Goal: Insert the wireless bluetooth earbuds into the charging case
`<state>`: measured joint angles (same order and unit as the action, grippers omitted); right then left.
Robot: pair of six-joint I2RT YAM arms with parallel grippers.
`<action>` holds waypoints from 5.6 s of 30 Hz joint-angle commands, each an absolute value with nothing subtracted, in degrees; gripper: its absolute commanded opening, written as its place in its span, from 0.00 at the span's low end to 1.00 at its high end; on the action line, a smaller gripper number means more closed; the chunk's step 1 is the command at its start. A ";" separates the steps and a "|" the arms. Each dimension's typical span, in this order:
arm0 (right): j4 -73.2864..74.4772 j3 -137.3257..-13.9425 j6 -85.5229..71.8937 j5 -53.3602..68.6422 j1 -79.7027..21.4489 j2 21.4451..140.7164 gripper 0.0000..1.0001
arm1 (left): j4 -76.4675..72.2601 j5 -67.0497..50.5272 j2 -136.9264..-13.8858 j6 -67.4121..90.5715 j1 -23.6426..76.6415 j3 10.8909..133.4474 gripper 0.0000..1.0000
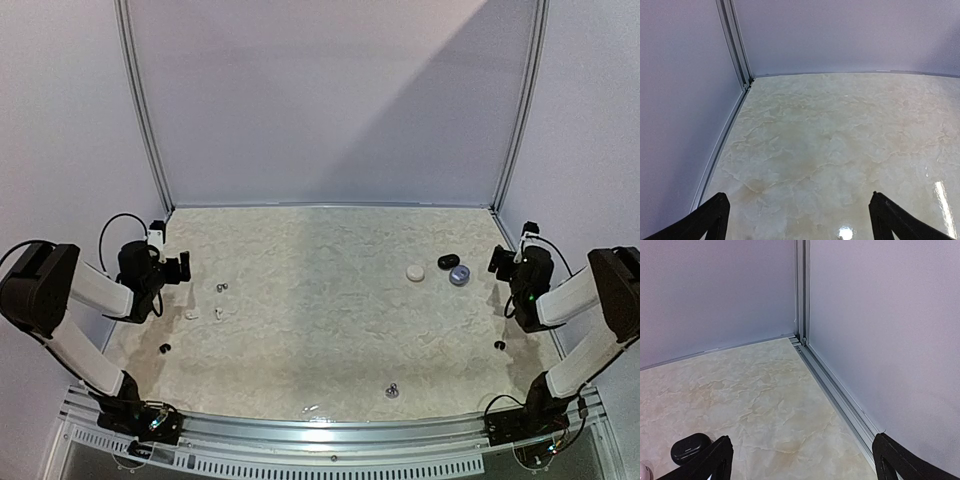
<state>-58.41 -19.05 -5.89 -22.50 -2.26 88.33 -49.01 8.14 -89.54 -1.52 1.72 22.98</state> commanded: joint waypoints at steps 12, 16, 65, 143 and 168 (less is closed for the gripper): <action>11.20 -59.37 -19.74 -7.42 -4.19 84.97 0.93 | -38.10 4.12 -80.37 -3.52 1.89 27.52 0.99; 21.02 -68.25 -21.43 -8.60 -9.04 91.51 0.91 | -15.25 -10.94 -74.18 -7.45 1.85 38.94 0.99; 40.45 -82.37 -52.22 -6.27 -12.70 116.57 0.35 | -5.28 -16.04 -67.06 5.23 5.09 48.23 0.99; -12.88 -81.12 -27.19 15.58 -44.82 91.44 0.99 | 4.69 -38.01 -80.21 -15.48 33.58 70.22 0.00; 28.30 -95.53 14.86 32.90 -50.34 98.73 0.58 | 29.01 -52.45 -79.72 -27.25 34.28 75.67 0.00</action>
<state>25.93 -92.77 13.28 30.89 -49.71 96.82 27.31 -51.79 -80.49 -25.80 34.11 74.22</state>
